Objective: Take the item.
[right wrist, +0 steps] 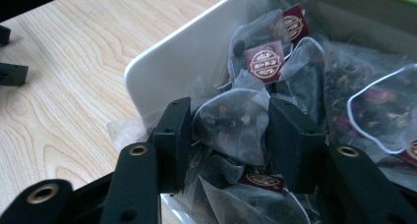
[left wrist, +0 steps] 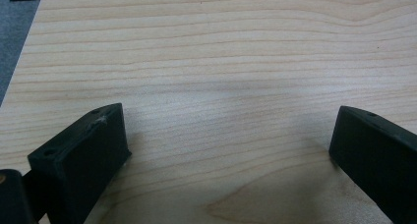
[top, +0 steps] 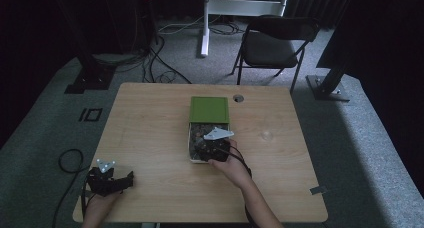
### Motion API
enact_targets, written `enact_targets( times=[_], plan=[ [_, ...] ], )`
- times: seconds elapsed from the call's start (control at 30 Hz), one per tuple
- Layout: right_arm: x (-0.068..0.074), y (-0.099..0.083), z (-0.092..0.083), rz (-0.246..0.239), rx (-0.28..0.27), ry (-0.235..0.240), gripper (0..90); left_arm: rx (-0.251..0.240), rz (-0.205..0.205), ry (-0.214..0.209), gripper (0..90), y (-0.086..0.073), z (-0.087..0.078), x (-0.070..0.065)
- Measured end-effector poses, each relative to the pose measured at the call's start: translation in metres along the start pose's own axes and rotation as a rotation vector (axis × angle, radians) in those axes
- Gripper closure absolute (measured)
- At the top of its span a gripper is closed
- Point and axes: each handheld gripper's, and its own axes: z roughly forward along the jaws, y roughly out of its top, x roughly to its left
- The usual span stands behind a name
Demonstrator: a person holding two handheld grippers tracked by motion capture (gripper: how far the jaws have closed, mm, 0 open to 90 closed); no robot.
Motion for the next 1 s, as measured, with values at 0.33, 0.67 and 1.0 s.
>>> enact_targets(
  times=[0.33,0.67,1.0],
  plan=[
    [0.000,0.000,0.001,-0.003,0.006,0.024,66.7,0.000,0.000,0.000,1.7,0.000,0.000,0.000],
    [-0.002,0.004,-0.012,-0.020,-0.025,0.059,75.9,0.000,0.001,0.000,1.7,0.000,0.000,0.000],
    [-0.004,0.010,-0.023,-0.029,-0.058,0.068,77.2,0.000,0.001,0.000,1.6,0.000,0.000,0.000]
  ],
)
